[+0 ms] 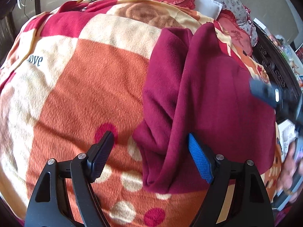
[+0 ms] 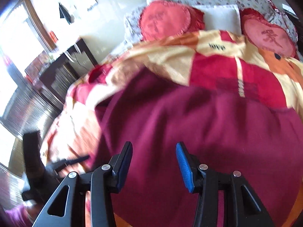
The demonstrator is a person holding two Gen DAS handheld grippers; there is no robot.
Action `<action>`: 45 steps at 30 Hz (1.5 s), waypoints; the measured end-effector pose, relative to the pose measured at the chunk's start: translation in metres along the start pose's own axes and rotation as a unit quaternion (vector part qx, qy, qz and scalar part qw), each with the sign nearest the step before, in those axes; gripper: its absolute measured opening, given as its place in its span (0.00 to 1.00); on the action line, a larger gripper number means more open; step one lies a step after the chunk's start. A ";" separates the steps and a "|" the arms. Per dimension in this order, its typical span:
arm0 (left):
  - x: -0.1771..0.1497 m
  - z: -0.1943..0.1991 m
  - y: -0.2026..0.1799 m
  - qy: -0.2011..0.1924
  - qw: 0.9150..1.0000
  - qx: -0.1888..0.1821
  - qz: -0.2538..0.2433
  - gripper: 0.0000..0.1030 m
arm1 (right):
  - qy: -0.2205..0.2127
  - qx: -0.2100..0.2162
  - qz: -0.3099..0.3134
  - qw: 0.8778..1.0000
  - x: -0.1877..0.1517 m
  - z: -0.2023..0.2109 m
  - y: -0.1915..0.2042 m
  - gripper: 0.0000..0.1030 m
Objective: Fold small clothes
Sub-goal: 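Grasp the folded sweatshirt edge with the right gripper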
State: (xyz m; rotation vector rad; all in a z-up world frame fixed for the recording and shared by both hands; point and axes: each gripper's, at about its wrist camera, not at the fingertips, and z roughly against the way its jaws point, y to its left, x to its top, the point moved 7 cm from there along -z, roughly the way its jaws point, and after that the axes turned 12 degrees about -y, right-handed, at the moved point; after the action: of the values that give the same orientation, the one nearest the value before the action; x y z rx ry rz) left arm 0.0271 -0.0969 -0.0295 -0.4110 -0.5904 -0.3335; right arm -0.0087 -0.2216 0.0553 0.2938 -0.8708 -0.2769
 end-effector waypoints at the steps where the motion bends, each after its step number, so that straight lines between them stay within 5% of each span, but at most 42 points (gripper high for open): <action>1: -0.002 0.001 0.000 0.000 1.000 0.000 -0.002 0.78 | -0.003 0.007 -0.008 1.000 0.007 -0.004 0.005 0.46; 5: -0.010 0.006 0.001 -0.003 1.000 0.001 -0.012 0.78 | 0.008 0.030 -0.032 0.999 0.033 -0.038 0.027 0.47; 12: -0.017 0.010 0.007 0.000 1.000 -0.010 -0.002 0.78 | 0.034 0.010 -0.018 0.999 0.046 -0.092 0.052 0.45; 14: -0.016 0.010 0.009 -0.002 1.000 -0.015 0.003 0.78 | 0.040 -0.014 0.026 0.999 0.043 -0.104 0.058 0.23; 16: -0.017 0.010 0.013 -0.002 1.000 -0.020 0.010 0.78 | 0.041 -0.023 0.043 0.998 0.042 -0.111 0.060 0.16; 21: -0.018 0.009 0.017 -0.005 0.999 -0.028 0.015 0.78 | 0.042 -0.032 0.046 0.998 0.040 -0.129 0.054 0.14; 27: -0.014 0.005 0.016 -0.004 0.999 -0.032 0.016 0.78 | 0.027 0.018 0.003 0.999 0.049 -0.100 0.058 0.14; 33: -0.015 0.005 0.016 -0.008 0.999 -0.035 0.021 0.78 | 0.024 0.093 0.090 0.991 0.035 -0.073 0.111 0.14; 38: -0.015 0.006 0.019 -0.009 0.999 -0.037 0.021 0.78 | 0.033 -0.015 0.157 0.987 0.025 -0.109 0.100 0.14; 45: -0.012 0.005 0.019 -0.009 0.999 -0.034 0.019 0.79 | 0.027 -0.032 0.162 0.986 0.026 -0.137 0.087 0.14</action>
State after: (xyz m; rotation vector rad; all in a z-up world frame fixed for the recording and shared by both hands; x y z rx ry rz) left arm 0.0233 -0.0761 -0.0383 -0.4913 -0.5890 -0.3146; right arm 0.1245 -0.1313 0.0224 0.0958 -0.8391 0.0063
